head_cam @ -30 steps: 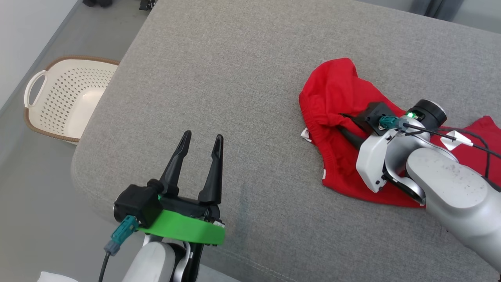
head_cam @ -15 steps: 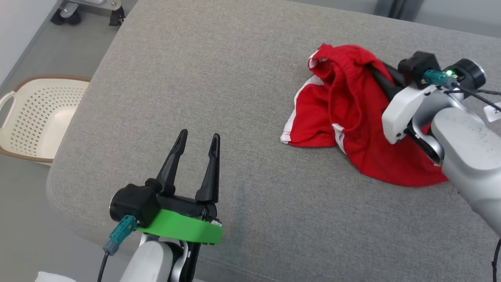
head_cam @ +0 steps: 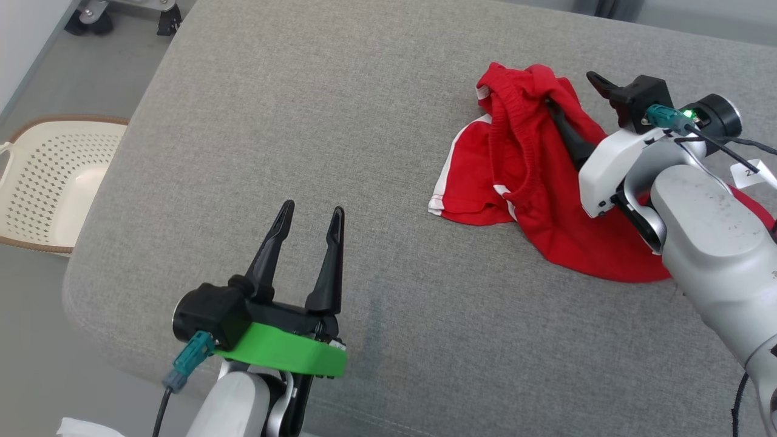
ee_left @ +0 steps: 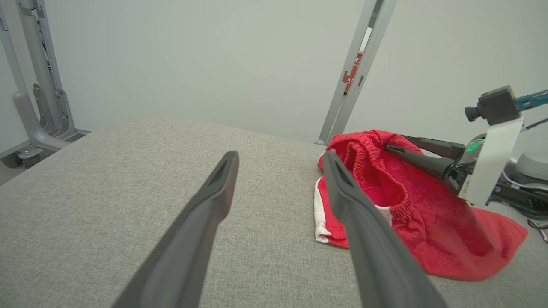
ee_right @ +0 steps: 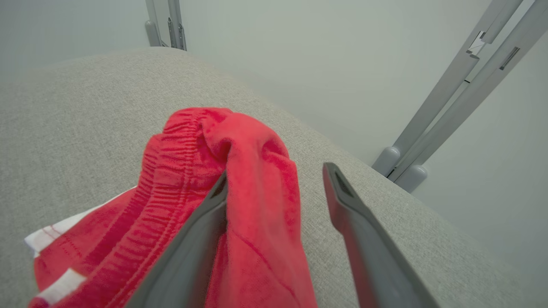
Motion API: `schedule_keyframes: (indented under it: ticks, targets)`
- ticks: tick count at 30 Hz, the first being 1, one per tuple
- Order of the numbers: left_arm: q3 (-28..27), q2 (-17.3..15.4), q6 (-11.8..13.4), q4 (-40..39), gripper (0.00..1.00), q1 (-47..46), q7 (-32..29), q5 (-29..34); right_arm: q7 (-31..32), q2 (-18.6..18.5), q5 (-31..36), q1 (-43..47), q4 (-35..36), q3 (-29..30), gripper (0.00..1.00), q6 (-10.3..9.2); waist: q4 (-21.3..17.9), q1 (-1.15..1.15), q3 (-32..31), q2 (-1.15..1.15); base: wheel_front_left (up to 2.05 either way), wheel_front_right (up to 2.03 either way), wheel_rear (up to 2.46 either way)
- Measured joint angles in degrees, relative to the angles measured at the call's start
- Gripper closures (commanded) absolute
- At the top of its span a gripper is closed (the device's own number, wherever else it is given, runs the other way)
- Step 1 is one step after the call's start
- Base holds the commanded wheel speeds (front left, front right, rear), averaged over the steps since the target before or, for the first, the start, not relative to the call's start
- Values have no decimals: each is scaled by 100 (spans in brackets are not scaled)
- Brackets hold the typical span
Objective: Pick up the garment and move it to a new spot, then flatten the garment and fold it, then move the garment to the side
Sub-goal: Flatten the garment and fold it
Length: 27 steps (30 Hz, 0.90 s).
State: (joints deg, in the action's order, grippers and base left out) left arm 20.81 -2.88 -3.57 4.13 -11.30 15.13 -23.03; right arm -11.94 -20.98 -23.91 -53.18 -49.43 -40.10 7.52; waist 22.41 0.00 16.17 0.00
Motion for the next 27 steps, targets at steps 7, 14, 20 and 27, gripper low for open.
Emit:
schedule_keyframes:
  ticks: [7,14,20,27]
  targets:
    - [-189,1,-57,5,0,1,0,207,-276,47,118,233,90,488,0,1,-280,0,-141,0,0,0,0]
    - [-474,2,-183,32,0,46,0,417,-311,10,315,1368,1305,1691,0,1,-754,0,-331,0,0,0,0]
    - [-605,3,-299,153,0,64,0,572,-312,405,757,2848,2593,3050,0,0,-1269,0,-485,0,0,0,0]
    - [-740,7,-356,419,0,90,0,591,-312,1303,1027,3953,3383,3742,0,-3,-1837,0,-623,0,0,0,0]
